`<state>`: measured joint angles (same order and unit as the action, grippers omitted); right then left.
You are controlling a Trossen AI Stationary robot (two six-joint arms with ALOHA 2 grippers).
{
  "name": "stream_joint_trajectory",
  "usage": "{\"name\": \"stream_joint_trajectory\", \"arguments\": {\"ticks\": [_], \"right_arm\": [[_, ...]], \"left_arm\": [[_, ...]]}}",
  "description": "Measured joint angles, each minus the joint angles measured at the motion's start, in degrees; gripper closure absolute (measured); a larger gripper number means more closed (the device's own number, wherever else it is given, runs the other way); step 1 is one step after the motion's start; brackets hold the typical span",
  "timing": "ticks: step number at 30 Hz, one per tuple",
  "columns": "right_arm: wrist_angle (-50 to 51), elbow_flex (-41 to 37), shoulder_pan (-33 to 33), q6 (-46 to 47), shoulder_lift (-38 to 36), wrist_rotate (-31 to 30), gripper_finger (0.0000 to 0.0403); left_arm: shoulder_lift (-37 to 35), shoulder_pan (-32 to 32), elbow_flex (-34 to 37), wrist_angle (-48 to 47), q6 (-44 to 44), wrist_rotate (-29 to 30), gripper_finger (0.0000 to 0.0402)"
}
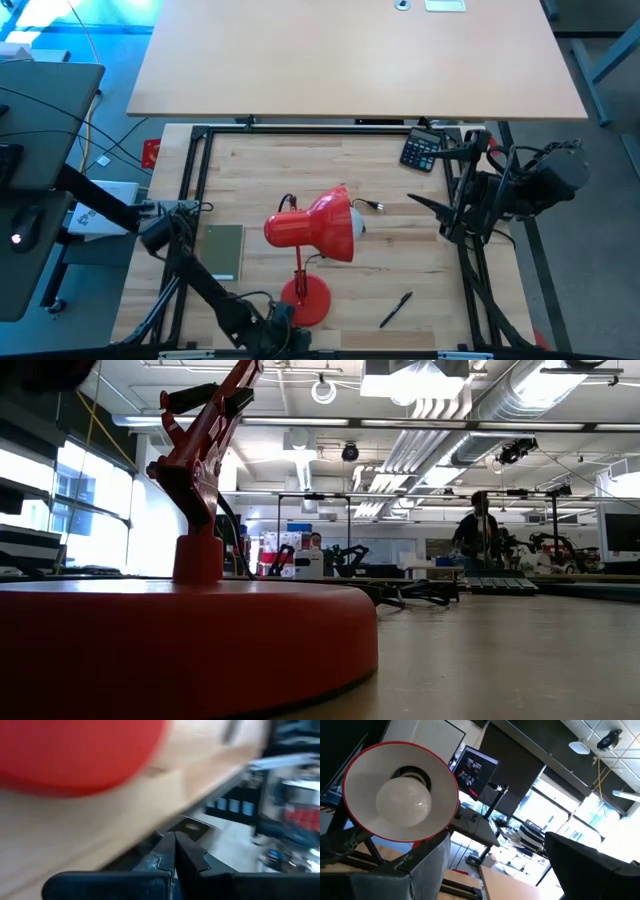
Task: Screw lightbulb
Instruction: Insert the white lightbulb into the red lamp
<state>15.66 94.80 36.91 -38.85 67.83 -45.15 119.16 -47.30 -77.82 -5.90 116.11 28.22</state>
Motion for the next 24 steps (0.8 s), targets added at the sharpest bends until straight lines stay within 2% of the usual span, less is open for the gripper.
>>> {"name": "stream_joint_trajectory", "arguments": {"ticks": [3,8,16,24], "right_arm": [[0.0,0.0,0.0,0.0,0.0,0.0,0.0086],[0.0,0.0,0.0,-0.1,0.0,0.0,0.0086],[0.0,0.0,0.0,-0.1,0.0,0.0,0.0086],[0.0,0.0,0.0,-0.1,0.0,0.0,0.0086]], "left_arm": [[0.0,1.2,0.0,-4.9,2.5,-4.3,0.0402],[0.0,2.6,0.0,-8.8,6.2,-3.7,0.0402],[0.0,3.9,-0.5,-9.6,6.9,-6.2,0.0402],[-0.1,4.8,-2.2,-16.4,7.9,-7.1,0.0402]]}}
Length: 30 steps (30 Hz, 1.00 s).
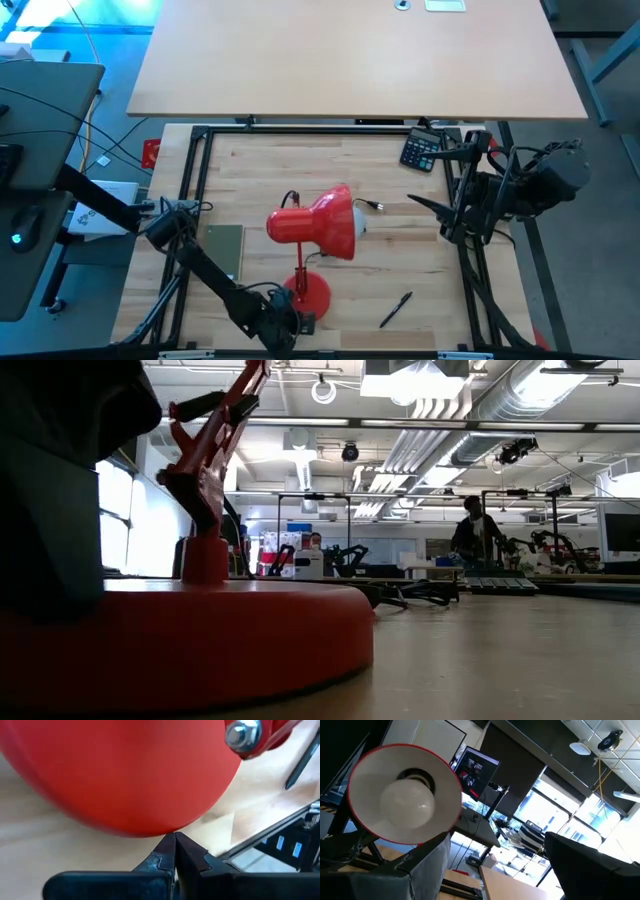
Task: Screw lightbulb
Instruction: Insert the white lightbulb into the red lamp
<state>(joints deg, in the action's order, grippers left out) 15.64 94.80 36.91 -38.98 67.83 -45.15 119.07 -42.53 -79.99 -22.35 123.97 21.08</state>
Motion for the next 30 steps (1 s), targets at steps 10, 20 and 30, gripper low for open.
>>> {"name": "stream_joint_trajectory", "arguments": {"ticks": [10,20,30], "right_arm": [[0.0,0.0,0.0,0.0,0.0,0.0,0.0086],[-0.2,0.0,0.0,1.0,0.0,0.0,0.0086],[-0.2,0.0,0.0,4.3,0.0,0.0,0.0086]], "left_arm": [[0.2,3.1,0.1,-5.1,-0.6,4.3,0.0401],[0.2,7.7,0.5,-5.0,-6.4,6.5,0.0401],[0.2,10.0,0.4,-8.2,-10.3,6.2,0.0402]]}}
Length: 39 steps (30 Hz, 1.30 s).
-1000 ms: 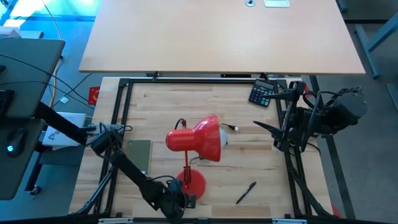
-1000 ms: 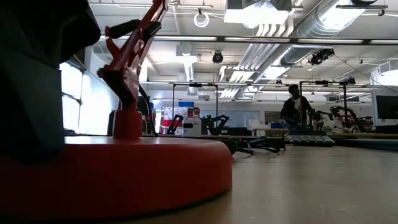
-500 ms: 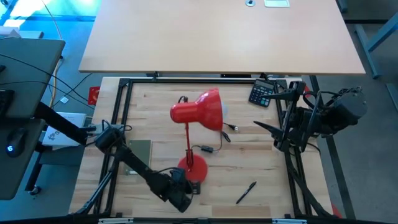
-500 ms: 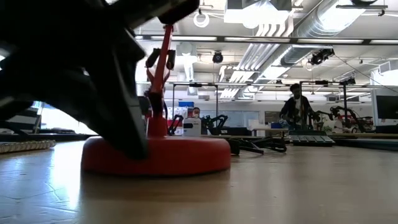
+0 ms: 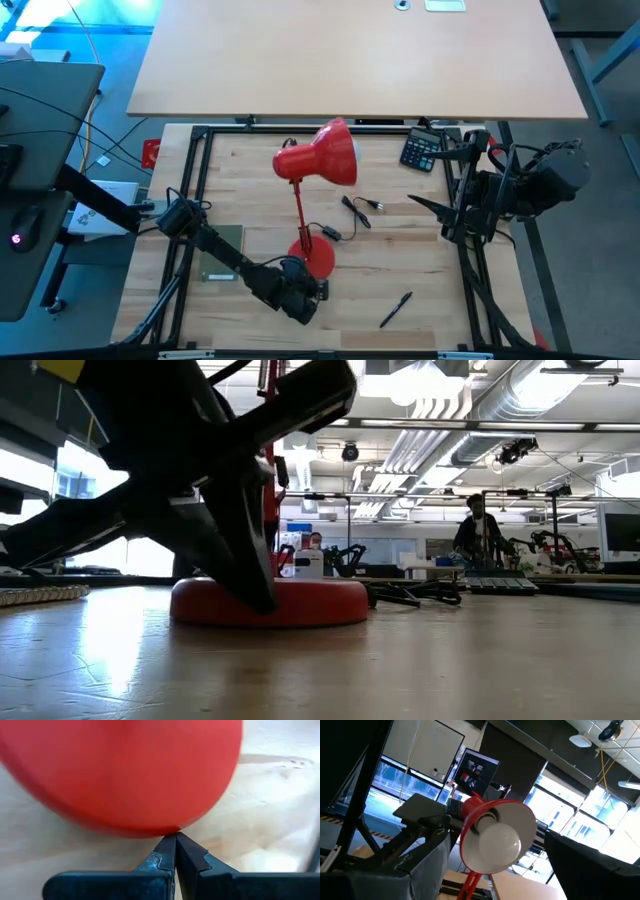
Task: Screw lightbulb
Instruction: Insert the white lightbulb into the red lamp
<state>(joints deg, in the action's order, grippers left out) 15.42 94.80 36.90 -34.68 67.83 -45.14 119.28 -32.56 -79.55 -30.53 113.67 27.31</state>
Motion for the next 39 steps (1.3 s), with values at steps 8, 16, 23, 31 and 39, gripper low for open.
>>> {"name": "stream_joint_trajectory", "arguments": {"ticks": [8,16,23,31,39], "right_arm": [[0.2,0.0,0.0,2.8,0.0,0.0,0.0086],[1.6,0.0,0.0,4.9,0.0,0.0,0.0086],[5.6,0.0,-1.5,6.2,-0.1,0.2,0.0086],[15.6,0.0,-12.6,11.5,-1.2,13.0,0.0086],[14.3,0.0,-27.5,11.5,-0.2,21.5,0.0086]], "left_arm": [[0.0,-0.1,0.0,-5.8,4.1,0.2,0.0401],[0.0,2.0,0.0,-8.3,2.2,0.2,0.0401],[-2.3,2.5,0.0,-7.6,-3.8,-1.4,0.0401],[-8.3,-4.2,0.0,-7.2,-4.4,-2.6,0.0401],[-20.8,-9.7,0.0,-9.8,-6.4,7.1,0.0401]]}}
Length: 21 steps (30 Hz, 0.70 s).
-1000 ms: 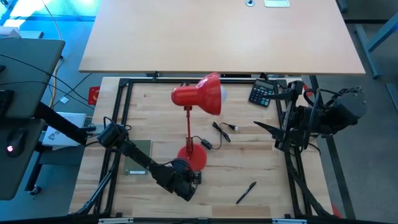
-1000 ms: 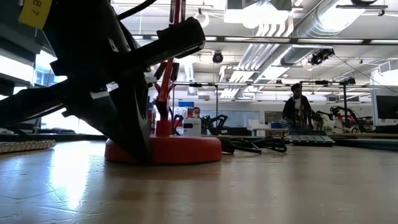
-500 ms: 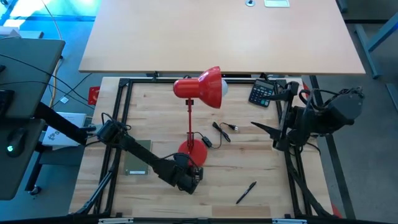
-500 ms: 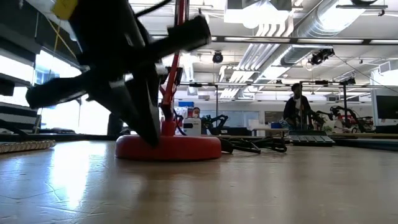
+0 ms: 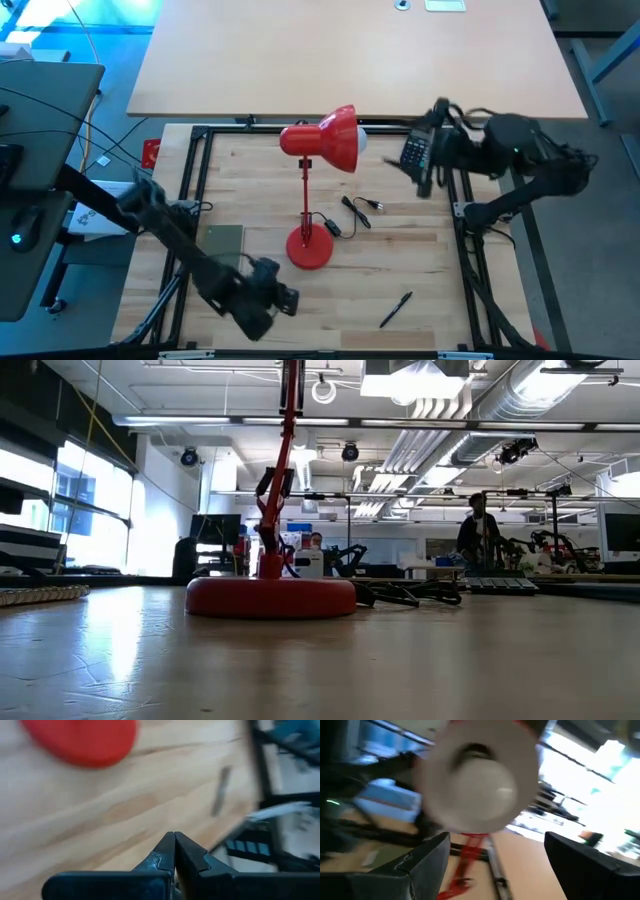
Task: Screw lightbulb
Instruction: Insert the white lightbulb into the red lamp
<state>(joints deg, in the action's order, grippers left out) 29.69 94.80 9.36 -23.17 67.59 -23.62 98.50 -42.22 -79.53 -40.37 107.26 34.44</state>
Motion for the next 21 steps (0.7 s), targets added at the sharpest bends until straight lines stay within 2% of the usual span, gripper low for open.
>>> {"name": "stream_joint_trajectory", "arguments": {"ticks": [3,6,9,11,13,15,16,18,21], "right_arm": [[-2.4,0.0,-1.6,3.7,0.2,-3.8,0.0086],[-2.4,0.0,-1.9,9.2,0.1,-4.0,0.0086],[-1.4,0.0,-1.9,15.0,0.2,-1.3,0.0086],[-0.2,0.0,-1.9,15.1,0.2,2.2,0.0086],[3.1,0.0,-1.9,4.3,0.0,5.0,0.0086],[7.9,0.0,-2.1,-11.0,-0.5,6.7,0.0086],[8.6,0.0,-3.1,-15.7,-0.6,7.0,0.0086],[8.7,0.0,-7.6,-17.8,-0.7,10.0,0.0086],[7.8,0.0,-18.7,-20.7,-0.2,25.9,0.0086]], "left_arm": [[-5.9,0.8,0.0,0.5,-6.7,1.4,0.0401],[-11.2,2.1,0.0,0.9,-11.6,4.5,0.0402],[-15.6,3.5,0.0,2.4,-16.1,12.1,0.0401],[-17.7,4.4,0.0,4.1,-19.7,17.6,0.0401],[-19.6,5.4,0.0,5.3,-21.7,21.8,0.0401],[-21.2,6.8,-0.1,6.7,-22.7,24.0,0.0401],[-21.8,7.4,-0.1,7.4,-23.3,24.7,0.0401],[-22.4,8.7,-0.1,9.1,-24.0,25.2,0.0401],[-22.4,10.3,-0.1,13.4,-26.7,26.1,0.0401]]}}
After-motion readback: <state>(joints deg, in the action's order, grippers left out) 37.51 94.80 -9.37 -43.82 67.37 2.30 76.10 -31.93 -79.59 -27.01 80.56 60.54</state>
